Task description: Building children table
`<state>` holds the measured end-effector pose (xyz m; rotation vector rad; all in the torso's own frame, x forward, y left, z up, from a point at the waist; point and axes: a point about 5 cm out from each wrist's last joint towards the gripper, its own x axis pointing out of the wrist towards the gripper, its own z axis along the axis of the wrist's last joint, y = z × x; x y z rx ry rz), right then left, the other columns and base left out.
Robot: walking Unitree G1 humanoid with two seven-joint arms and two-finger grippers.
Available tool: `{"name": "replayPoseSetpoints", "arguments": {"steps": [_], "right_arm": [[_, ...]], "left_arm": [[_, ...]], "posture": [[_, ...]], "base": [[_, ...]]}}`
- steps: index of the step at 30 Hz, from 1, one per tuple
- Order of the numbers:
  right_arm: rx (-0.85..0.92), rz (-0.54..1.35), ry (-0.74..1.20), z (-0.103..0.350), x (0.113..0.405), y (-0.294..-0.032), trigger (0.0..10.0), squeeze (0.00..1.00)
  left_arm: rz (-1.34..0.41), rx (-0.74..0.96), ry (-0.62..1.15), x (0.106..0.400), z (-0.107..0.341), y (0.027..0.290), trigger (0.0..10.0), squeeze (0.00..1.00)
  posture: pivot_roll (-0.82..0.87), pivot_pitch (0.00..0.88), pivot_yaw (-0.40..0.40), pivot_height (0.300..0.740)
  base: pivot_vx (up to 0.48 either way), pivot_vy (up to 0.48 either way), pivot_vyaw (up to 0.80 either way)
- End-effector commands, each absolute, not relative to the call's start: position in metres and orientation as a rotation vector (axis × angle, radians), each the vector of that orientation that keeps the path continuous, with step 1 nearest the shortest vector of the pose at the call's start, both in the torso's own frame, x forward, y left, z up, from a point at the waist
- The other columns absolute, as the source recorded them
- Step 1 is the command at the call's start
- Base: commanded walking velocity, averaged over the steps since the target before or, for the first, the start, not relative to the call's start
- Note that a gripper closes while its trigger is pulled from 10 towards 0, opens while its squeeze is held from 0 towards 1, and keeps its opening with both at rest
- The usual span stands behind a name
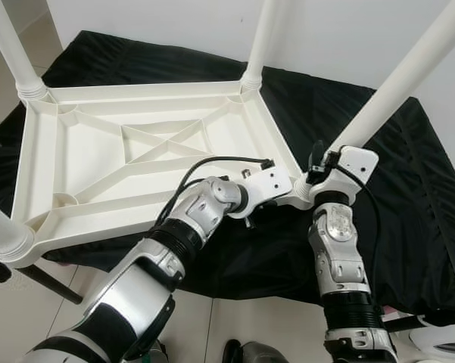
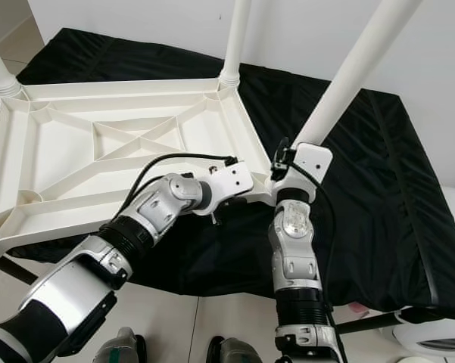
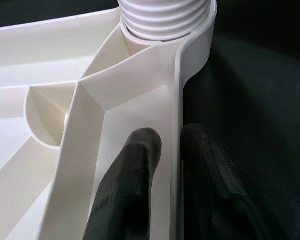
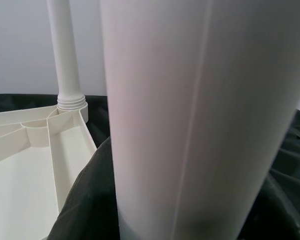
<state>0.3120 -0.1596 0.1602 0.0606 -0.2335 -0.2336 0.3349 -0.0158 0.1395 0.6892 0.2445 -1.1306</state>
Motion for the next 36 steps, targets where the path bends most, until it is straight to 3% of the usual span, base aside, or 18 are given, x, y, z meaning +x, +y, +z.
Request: {"name": "replayPoseSetpoints", "arguments": {"steps": [1, 16, 28, 36], "right_arm": [[0.049, -0.279, -0.062, 0.124, 0.307, -0.171, 10.0, 0.00], [0.058, -0.275, 0.027, 0.133, 0.336, -0.193, 10.0, 0.00], [0.067, -0.263, 0.058, 0.126, 0.335, -0.192, 10.0, 0.00], [0.123, -0.403, 0.045, 0.125, 0.333, -0.191, 10.0, 0.00]], "left_arm": [[-1.106, 0.701, 0.294, 0.335, 0.129, -0.010, 10.0, 0.00], [-1.109, 0.709, 0.290, 0.335, 0.130, -0.011, 10.0, 0.00], [-1.106, 0.706, 0.292, 0.336, 0.130, -0.010, 10.0, 0.00], [-1.107, 0.704, 0.292, 0.336, 0.130, -0.010, 10.0, 0.00]], "posture": [[0.03, 0.062, -0.085, 0.740], [0.04, 0.050, -0.082, 0.740], [0.04, 0.057, -0.083, 0.740], [0.03, 0.062, -0.080, 0.740]], "base": [[0.000, 0.000, 0.00], [0.000, 0.000, 0.00], [0.000, 0.000, 0.00], [0.000, 0.000, 0.00]]}}
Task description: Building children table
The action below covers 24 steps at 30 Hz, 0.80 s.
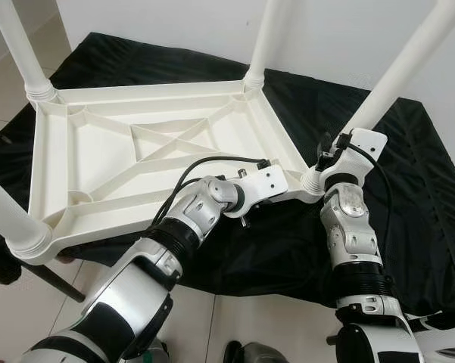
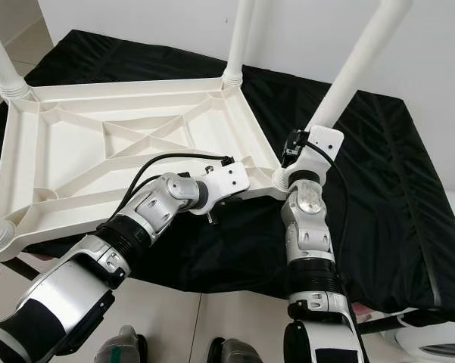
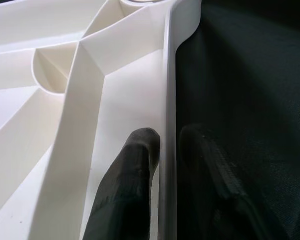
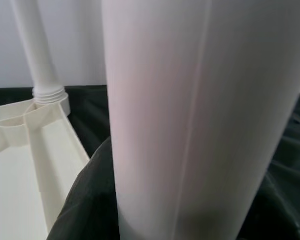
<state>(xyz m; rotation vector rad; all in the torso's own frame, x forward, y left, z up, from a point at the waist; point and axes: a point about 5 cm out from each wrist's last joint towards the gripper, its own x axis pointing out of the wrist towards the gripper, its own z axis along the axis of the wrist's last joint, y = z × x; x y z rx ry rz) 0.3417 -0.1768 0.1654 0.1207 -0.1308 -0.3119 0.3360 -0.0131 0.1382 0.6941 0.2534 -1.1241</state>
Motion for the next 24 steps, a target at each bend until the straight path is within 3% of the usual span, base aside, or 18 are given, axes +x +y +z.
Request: {"name": "replayPoseSetpoints", "arguments": {"steps": [1, 17, 24], "right_arm": [[0.123, -0.423, 0.036, 0.126, 0.333, -0.188, 10.0, 0.00], [0.136, -0.546, 0.043, 0.122, 0.345, -0.165, 10.0, 0.00], [0.169, -0.518, 0.009, 0.126, 0.351, -0.141, 10.0, 0.00]], "left_arm": [[-1.109, 0.703, 0.292, 0.336, 0.130, -0.010, 10.0, 0.00], [-1.113, 0.696, 0.294, 0.334, 0.130, -0.012, 10.0, 0.00], [-1.114, 0.696, 0.295, 0.334, 0.129, -0.012, 10.0, 0.00]], "posture": [[0.03, 0.063, -0.079, 0.740], [0.04, 0.073, -0.083, 0.740], [0.04, 0.075, -0.081, 0.740]], "base": [[0.000, 0.000, 0.00], [0.000, 0.000, 0.00], [0.000, 0.000, 0.00]]}}
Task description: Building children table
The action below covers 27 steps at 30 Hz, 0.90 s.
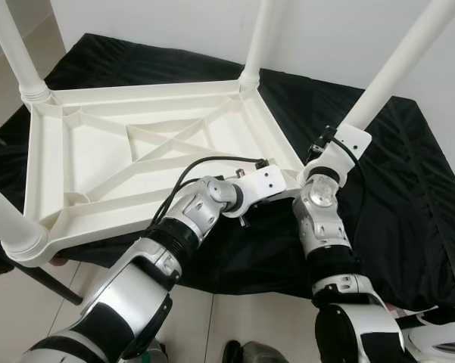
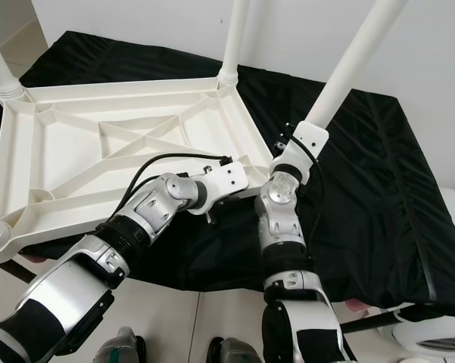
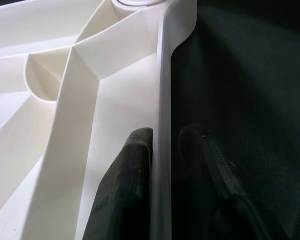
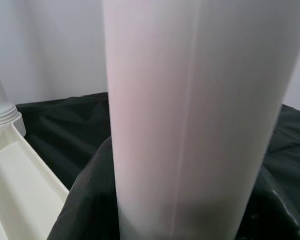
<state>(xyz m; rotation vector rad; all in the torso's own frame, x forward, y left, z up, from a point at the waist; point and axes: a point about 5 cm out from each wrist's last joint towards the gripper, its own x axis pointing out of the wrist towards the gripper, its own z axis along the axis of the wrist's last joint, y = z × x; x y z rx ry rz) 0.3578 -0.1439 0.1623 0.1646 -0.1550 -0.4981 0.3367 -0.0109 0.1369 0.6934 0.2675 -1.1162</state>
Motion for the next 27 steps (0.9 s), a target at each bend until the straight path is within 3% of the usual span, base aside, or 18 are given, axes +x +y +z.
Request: {"name": "replayPoseSetpoints", "arguments": {"steps": [1, 9, 10, 24, 25, 27], "right_arm": [[0.169, -0.518, 0.009, 0.1257, 0.3509, -0.1411, 10.0, 0.00], [0.176, -0.505, -0.011, 0.1266, 0.3524, -0.1361, 10.0, 0.00], [0.185, -0.503, -0.011, 0.1264, 0.3526, -0.1364, 10.0, 1.00], [0.174, -0.453, -0.043, 0.1272, 0.3548, -0.1361, 10.0, 1.00], [0.172, -0.428, -0.052, 0.1278, 0.3553, -0.1379, 10.0, 0.00], [0.173, -0.415, -0.057, 0.1282, 0.3554, -0.1390, 10.0, 0.00]], "left_arm": [[-1.114, 0.696, 0.295, 0.3341, 0.1294, -0.0117, 10.0, 0.00], [-1.112, 0.695, 0.299, 0.3342, 0.1292, -0.0105, 10.0, 0.00], [-1.112, 0.695, 0.300, 0.3341, 0.1291, -0.0104, 10.0, 0.00], [-1.115, 0.695, 0.299, 0.3336, 0.1289, -0.0111, 10.0, 0.00], [-1.115, 0.695, 0.300, 0.3335, 0.1288, -0.0109, 10.0, 0.00], [-1.115, 0.695, 0.300, 0.3336, 0.1287, -0.0108, 10.0, 0.00]], "posture": [[0.04, 0.075, -0.081, 0.740], [0.04, 0.078, -0.083, 0.740], [0.04, 0.077, -0.082, 0.740], [0.04, 0.074, -0.082, 0.740], [0.04, 0.073, -0.083, 0.740], [0.04, 0.073, -0.083, 0.740]], "base": [[0.000, 0.000, 0.00], [0.000, 0.000, 0.00], [0.000, 0.000, 0.00], [0.000, 0.000, 0.00], [0.000, 0.000, 0.00], [0.000, 0.000, 0.00]]}}
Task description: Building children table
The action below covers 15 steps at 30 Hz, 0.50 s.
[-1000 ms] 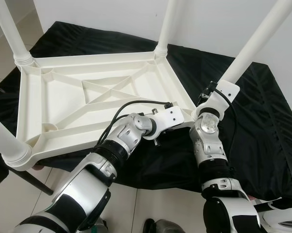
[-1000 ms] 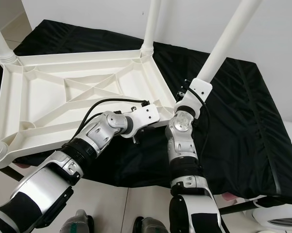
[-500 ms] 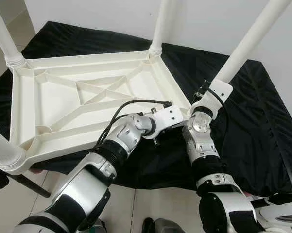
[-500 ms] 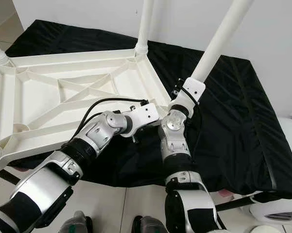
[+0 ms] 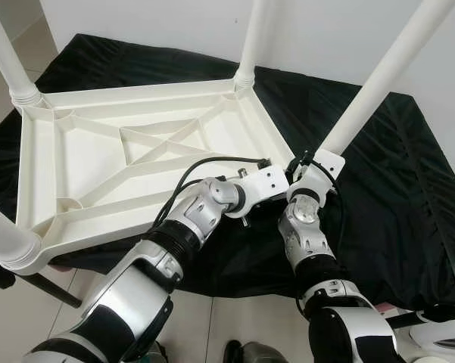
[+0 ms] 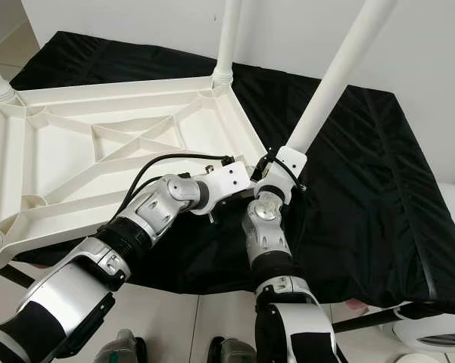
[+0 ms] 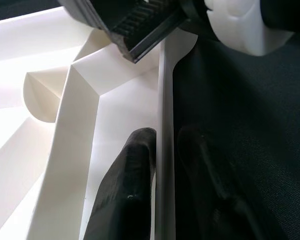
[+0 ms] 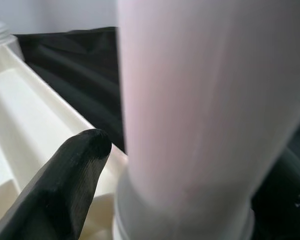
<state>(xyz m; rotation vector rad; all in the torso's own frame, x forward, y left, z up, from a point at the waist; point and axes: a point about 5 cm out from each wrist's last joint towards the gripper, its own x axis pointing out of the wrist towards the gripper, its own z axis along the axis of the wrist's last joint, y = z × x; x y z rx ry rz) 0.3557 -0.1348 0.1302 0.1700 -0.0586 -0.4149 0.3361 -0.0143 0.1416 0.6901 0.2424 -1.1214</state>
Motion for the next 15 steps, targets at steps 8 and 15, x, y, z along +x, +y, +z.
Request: {"name": "replayPoseSetpoints", "arguments": {"steps": [8, 15], "right_arm": [[0.091, -0.336, -0.114, 0.130, 0.352, -0.155, 10.0, 0.00], [0.091, -0.188, -0.132, 0.126, 0.345, -0.163, 10.0, 0.00]], "left_arm": [[-1.116, 0.697, 0.300, 0.333, 0.128, -0.011, 10.0, 0.00], [-1.121, 0.700, 0.298, 0.333, 0.128, -0.012, 10.0, 0.00]], "posture": [[0.04, 0.067, -0.083, 0.740], [0.03, 0.061, -0.079, 0.740]], "base": [[0.000, 0.000, 0.00], [0.000, 0.000, 0.00]]}}
